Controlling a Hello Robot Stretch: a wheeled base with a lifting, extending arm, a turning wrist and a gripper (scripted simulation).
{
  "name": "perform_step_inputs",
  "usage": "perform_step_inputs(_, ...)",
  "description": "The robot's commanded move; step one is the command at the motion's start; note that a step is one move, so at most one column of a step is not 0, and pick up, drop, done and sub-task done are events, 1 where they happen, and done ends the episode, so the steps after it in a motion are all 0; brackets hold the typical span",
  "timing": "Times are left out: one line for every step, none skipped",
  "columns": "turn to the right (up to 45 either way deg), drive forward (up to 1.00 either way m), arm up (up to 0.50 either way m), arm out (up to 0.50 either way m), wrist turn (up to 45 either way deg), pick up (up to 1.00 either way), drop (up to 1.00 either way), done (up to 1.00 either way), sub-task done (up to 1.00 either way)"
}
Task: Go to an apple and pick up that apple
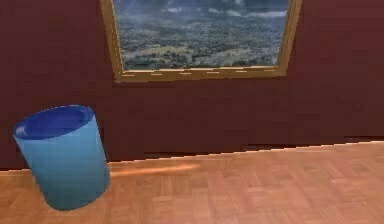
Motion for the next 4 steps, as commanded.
perform_step_inputs(45.0,0.00,0.00,0.00,0.0,0.00,0.00,0.00,0.00)
perform_step_inputs(33.0,0.00,0.00,0.00,0.0,0.00,0.00,0.00,0.00)
perform_step_inputs(3.0,0.00,0.00,0.00,0.0,0.00,0.00,0.00,0.00)
perform_step_inputs(0.0,1.00,0.00,0.00,0.0,0.00,0.00,0.00,0.00)
